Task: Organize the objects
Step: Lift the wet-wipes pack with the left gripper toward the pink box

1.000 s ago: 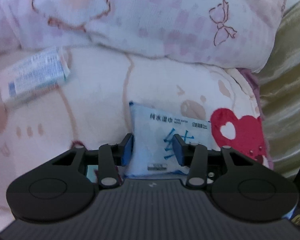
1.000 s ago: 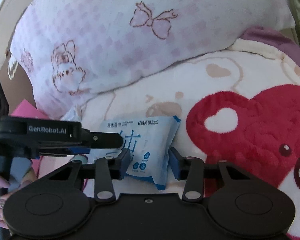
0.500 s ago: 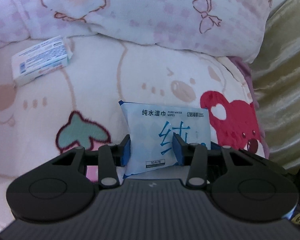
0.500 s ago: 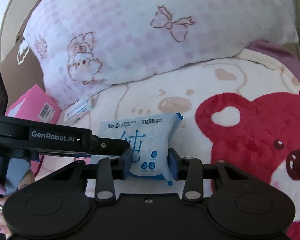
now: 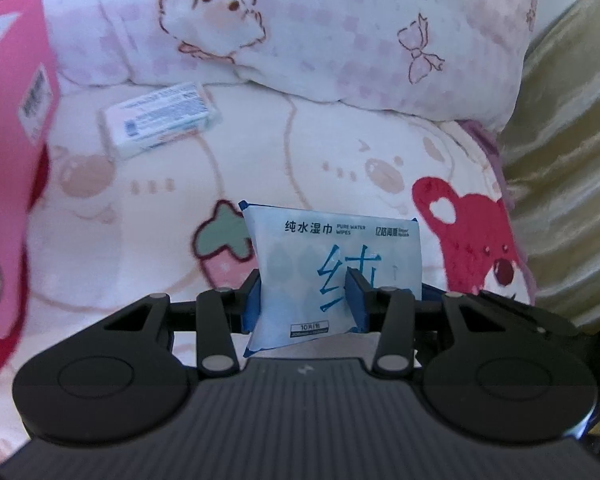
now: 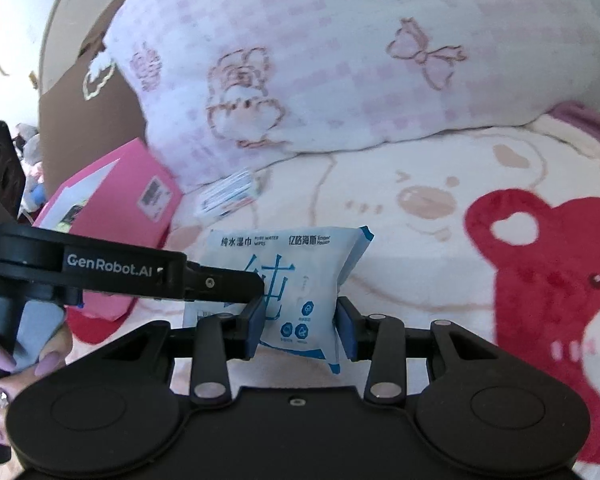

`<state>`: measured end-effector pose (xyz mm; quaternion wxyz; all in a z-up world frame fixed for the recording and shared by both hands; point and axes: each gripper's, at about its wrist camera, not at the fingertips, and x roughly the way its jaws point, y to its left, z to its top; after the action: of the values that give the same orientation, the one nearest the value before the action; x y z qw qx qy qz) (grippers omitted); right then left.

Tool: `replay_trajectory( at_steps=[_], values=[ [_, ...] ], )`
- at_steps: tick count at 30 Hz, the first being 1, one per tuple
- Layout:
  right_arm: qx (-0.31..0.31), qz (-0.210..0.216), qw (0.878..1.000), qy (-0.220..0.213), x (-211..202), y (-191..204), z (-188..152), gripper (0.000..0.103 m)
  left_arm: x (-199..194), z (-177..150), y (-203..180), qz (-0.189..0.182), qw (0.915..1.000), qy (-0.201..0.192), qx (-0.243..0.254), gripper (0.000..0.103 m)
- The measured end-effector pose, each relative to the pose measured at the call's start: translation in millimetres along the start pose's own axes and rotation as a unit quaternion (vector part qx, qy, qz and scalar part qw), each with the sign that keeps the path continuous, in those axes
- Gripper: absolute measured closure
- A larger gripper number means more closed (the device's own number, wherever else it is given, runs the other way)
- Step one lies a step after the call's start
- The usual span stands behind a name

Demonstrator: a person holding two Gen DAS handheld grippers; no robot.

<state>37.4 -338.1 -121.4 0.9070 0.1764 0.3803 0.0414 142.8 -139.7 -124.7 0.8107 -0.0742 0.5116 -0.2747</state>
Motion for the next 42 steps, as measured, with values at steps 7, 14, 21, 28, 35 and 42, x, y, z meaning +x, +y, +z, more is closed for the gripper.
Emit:
replay_trajectory(
  at_steps=[7,14,21,28,35,42],
  values=[
    [-0.014,0.014,1.0,-0.018,-5,21,-4,0.058,-27,-11,14,-0.005,0.9999,-0.015,0.007,0.061],
    [-0.013,0.017,1.0,-0.011,-10,37,-3,0.057,-42,-17,28,-0.019,0.9997,-0.015,-0.006,0.062],
    [-0.032,0.013,0.999,-0.001,-25,79,-10,0.057,-81,-20,33,-0.003,0.9999,-0.007,0.015,0.061],
    [-0.041,0.013,0.999,0.005,-46,118,-6,0.057,-129,-23,48,-0.01,0.9999,-0.012,0.007,0.061],
    [-0.041,0.016,0.999,0.0,-67,156,-9,0.056,-169,-24,62,-0.021,0.9996,-0.008,0.014,0.061],
    [-0.061,0.021,0.998,-0.018,-75,203,-8,0.056,-212,-31,78,-0.007,0.9993,-0.022,0.03,0.062]
  ],
)
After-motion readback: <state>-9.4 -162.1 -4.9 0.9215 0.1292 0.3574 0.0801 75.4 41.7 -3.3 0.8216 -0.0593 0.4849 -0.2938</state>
